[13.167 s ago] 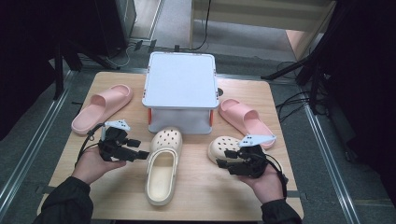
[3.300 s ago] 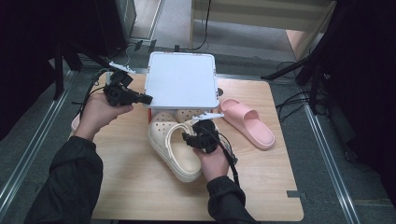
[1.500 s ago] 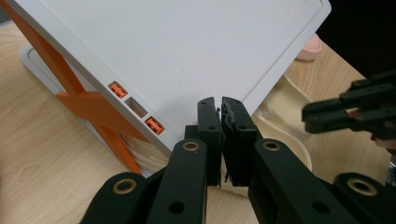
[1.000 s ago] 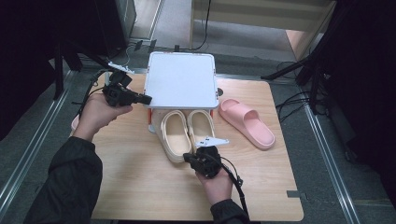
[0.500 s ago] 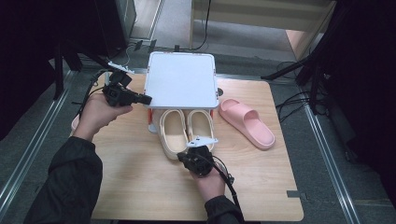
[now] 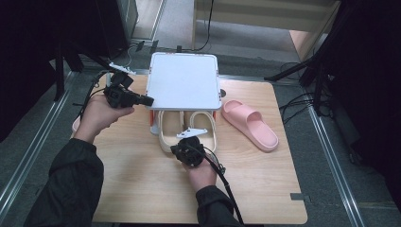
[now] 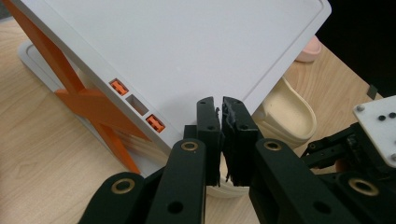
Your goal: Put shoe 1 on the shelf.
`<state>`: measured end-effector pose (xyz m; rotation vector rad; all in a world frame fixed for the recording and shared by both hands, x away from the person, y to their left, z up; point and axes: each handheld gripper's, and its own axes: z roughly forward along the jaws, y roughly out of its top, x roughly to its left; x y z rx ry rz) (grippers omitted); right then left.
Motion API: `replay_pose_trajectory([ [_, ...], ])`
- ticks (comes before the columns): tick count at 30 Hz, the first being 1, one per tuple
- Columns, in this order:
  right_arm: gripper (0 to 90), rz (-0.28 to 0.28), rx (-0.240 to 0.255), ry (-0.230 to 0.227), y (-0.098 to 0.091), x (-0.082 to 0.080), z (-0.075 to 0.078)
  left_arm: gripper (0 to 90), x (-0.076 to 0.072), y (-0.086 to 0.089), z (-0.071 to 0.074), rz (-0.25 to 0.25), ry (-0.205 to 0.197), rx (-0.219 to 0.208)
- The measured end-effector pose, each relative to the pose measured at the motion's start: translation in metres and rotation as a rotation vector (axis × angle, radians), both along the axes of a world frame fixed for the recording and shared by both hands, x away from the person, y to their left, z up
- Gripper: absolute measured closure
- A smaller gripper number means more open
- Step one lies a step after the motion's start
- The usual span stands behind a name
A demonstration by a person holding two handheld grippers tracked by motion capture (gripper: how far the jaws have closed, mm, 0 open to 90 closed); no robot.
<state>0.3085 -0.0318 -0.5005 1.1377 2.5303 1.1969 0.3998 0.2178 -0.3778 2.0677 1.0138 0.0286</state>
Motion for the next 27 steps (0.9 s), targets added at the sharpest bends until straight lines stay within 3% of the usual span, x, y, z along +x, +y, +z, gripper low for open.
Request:
replay_pose_trajectory([
  [11, 89.0, -0.02, -0.021, -0.062, 0.013, 0.018, -0.003, 85.7, 0.0, 0.0, -0.001, -0.001, -0.002, -0.005],
  [20, 87.2, -0.046, -0.002, -0.077, 0.019, 0.04, -0.004, 85.7, 0.0, 0.0, -0.001, -0.002, -0.006, -0.003],
  [27, 89.9, -0.084, 0.012, -0.051, 0.024, 0.053, -0.006, 85.7, 0.0, 0.001, -0.001, -0.001, -0.007, -0.005],
])
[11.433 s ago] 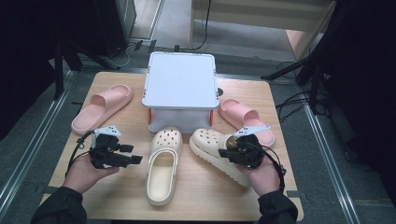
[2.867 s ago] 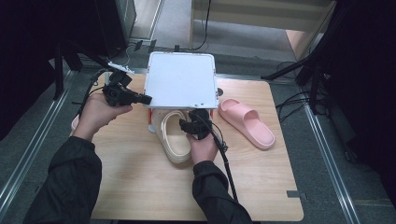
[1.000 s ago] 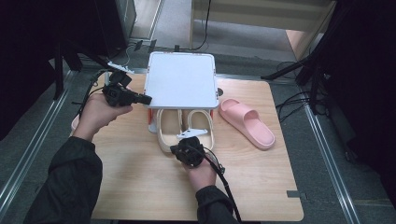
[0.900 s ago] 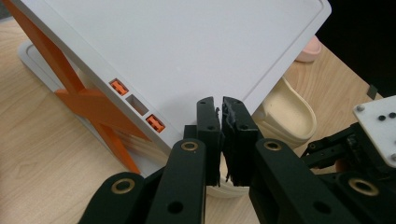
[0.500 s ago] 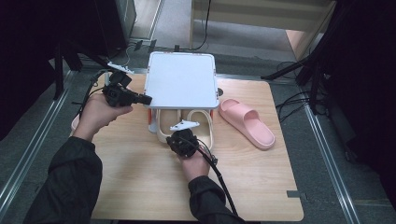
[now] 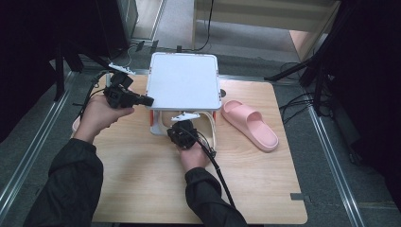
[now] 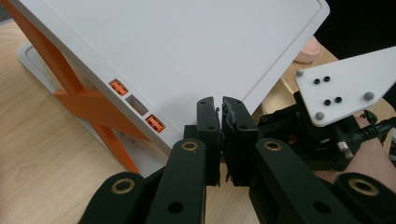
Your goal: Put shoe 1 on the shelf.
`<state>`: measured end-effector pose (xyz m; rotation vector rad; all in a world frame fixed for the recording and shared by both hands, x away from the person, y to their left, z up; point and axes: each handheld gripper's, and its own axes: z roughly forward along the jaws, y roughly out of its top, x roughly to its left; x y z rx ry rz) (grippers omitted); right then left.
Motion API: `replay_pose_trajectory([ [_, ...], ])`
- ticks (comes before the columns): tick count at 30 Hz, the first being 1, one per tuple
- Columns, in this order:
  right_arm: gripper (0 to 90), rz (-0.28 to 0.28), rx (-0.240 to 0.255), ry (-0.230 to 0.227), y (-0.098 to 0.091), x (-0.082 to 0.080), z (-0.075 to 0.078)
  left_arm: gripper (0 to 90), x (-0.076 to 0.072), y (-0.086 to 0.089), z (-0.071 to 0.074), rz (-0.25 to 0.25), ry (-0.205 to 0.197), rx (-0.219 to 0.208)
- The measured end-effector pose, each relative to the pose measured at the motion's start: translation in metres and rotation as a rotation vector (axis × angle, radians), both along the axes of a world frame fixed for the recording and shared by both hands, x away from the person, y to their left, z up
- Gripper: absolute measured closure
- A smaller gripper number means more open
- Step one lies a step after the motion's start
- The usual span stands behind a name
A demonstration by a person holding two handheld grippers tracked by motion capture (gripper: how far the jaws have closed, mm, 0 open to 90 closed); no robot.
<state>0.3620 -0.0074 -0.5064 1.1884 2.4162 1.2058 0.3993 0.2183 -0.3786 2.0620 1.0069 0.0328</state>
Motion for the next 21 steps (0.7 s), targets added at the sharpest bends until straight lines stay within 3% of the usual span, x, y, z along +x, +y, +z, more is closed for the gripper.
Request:
replay_pose_trajectory([
  [5, 90.0, 0.002, 0.012, 0.008, -0.002, -0.002, 0.001, 85.7, 0.0, 0.001, 0.0, 0.0, 0.001, -0.002],
  [11, 90.0, 0.022, 0.051, 0.013, -0.015, -0.019, 0.008, 85.5, 0.0, 0.001, 0.0, 0.003, 0.002, -0.007],
  [21, 90.0, 0.027, 0.054, -0.007, -0.068, -0.057, 0.021, 85.5, 0.0, 0.0, 0.0, 0.006, 0.0, -0.002],
])
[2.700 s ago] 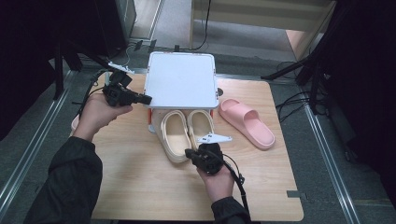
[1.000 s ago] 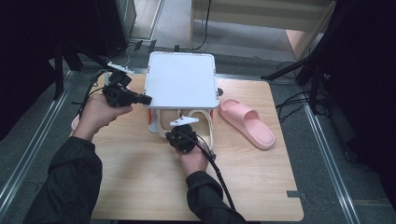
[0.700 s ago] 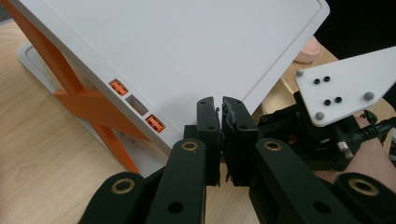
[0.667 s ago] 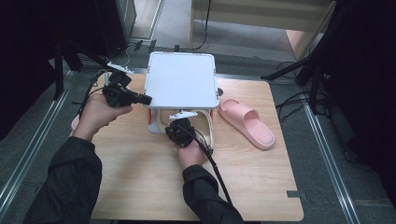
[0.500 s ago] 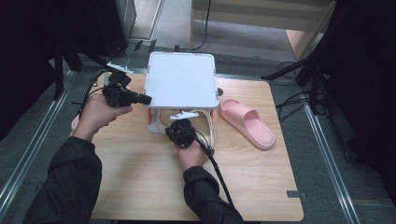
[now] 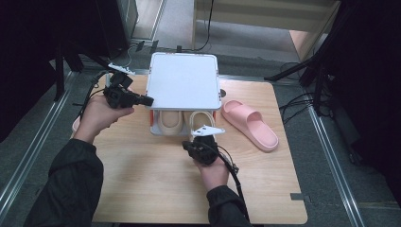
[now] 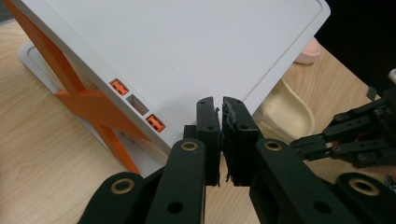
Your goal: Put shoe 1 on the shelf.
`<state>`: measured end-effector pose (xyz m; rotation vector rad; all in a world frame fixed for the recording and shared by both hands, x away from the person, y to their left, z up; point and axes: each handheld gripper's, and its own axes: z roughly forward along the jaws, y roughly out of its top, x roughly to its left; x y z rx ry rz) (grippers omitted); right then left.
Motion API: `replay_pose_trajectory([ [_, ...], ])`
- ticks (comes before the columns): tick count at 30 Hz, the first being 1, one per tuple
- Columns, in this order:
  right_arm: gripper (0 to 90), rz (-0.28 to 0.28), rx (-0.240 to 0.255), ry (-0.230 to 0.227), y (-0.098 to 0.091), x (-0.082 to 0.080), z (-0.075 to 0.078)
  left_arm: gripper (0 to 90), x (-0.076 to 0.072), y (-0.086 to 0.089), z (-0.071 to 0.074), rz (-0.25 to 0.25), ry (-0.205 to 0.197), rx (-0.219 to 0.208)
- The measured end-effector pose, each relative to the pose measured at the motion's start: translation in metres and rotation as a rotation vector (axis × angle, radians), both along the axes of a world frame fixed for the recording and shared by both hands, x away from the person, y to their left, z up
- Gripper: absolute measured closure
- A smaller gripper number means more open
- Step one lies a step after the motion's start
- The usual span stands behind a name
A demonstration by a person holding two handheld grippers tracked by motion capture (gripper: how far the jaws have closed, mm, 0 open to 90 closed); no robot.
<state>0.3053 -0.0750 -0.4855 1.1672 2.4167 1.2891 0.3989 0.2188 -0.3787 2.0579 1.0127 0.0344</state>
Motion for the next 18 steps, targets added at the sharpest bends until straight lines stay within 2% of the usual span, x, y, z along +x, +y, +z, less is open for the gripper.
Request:
replay_pose_trajectory([
  [4, 90.0, -0.012, -0.018, 0.006, -0.024, -0.014, 0.003, 85.3, 0.0, 0.0, 0.0, 0.0, -0.002, 0.002],
  [6, 90.0, -0.008, -0.047, 0.001, -0.034, -0.02, 0.003, 85.3, 0.0, 0.0, 0.0, -0.001, -0.002, 0.001],
  [11, 89.8, -0.01, -0.068, 0.031, -0.06, -0.032, -0.008, 85.3, 0.0, 0.0, 0.0, 0.0, -0.003, 0.002],
  [14, 89.7, -0.015, -0.09, 0.027, -0.071, -0.036, -0.016, 85.3, 0.0, 0.0, 0.0, -0.001, -0.001, 0.0],
  [18, 89.8, -0.047, -0.097, 0.062, -0.079, -0.03, -0.026, 85.3, 0.0, 0.0, 0.0, -0.002, -0.001, 0.0],
])
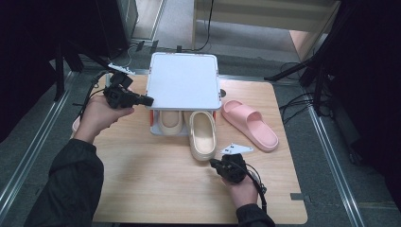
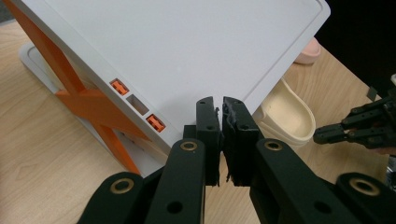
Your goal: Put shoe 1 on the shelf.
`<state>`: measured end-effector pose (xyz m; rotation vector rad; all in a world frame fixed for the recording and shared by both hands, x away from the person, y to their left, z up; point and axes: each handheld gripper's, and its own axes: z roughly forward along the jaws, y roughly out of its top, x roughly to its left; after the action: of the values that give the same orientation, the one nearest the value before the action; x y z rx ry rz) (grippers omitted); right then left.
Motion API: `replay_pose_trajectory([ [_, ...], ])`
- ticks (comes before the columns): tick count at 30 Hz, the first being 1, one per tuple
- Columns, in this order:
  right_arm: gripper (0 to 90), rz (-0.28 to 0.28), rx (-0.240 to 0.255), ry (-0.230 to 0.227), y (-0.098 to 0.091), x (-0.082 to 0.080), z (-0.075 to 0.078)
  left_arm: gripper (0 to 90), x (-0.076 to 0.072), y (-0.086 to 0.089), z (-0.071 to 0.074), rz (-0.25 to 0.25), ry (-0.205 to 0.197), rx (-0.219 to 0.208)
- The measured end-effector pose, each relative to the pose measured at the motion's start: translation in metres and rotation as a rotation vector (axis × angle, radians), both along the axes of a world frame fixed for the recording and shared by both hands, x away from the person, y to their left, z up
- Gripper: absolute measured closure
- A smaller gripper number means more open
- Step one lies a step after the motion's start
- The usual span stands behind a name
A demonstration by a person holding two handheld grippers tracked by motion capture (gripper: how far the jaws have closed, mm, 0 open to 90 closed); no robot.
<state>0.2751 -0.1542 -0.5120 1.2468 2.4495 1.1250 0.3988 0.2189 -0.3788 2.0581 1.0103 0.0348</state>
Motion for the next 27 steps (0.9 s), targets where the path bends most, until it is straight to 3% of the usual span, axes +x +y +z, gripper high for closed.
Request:
replay_pose_trajectory([
  [3, 90.0, -0.01, 0.015, 0.015, 0.001, 0.008, -0.002, 85.2, 0.0, 0.0, 0.0, 0.003, 0.004, -0.004],
  [15, 90.0, -0.033, 0.019, -0.003, 0.025, 0.039, 0.0, 85.2, 0.0, 0.0, 0.0, -0.001, 0.001, -0.003],
  [27, 90.0, -0.073, 0.028, -0.001, 0.035, 0.073, 0.0, 84.9, 0.0, 0.0, 0.0, -0.006, -0.007, -0.002],
])
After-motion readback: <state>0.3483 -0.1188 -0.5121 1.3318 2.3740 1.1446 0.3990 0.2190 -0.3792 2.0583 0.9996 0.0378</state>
